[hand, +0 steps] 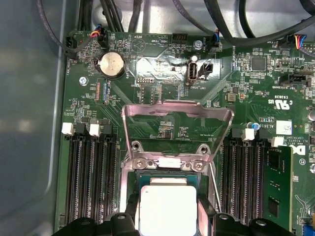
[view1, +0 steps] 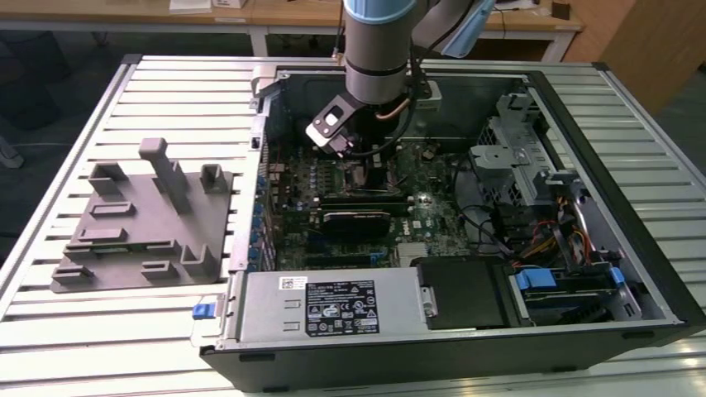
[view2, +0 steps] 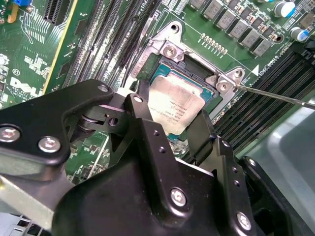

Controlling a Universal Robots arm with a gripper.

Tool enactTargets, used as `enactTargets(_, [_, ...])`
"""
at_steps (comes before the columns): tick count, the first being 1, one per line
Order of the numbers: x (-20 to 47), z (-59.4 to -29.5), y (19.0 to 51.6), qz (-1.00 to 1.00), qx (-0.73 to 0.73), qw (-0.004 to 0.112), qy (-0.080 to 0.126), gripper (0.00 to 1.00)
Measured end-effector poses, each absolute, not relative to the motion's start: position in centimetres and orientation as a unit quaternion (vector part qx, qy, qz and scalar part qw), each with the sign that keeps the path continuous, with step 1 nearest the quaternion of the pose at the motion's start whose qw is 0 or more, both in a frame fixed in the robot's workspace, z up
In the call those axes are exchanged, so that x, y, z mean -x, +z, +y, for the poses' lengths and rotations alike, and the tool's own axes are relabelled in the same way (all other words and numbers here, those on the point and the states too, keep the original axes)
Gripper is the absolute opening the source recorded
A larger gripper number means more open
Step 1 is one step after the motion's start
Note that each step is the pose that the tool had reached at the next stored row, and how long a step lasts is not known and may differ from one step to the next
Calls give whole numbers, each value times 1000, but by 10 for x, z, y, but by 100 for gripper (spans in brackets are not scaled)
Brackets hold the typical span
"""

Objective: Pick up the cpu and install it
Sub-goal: 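Place the cpu into insertion slot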

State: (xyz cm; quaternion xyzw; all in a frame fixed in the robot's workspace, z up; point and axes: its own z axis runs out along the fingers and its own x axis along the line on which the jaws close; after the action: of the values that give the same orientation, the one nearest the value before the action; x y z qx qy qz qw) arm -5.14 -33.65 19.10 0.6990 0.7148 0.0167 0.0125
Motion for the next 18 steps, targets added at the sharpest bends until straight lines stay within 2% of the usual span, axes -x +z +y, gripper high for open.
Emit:
enactTargets(9, [51, -336, 191, 715, -699, 12, 17, 54])
enactTargets(10, [51, -336, 191, 715, -699, 12, 17, 55])
enactTargets(11, [51, -336, 191, 715, -699, 12, 17, 62])
enactTargets(18, [51, -336, 199, 715, -699, 13, 17, 62])
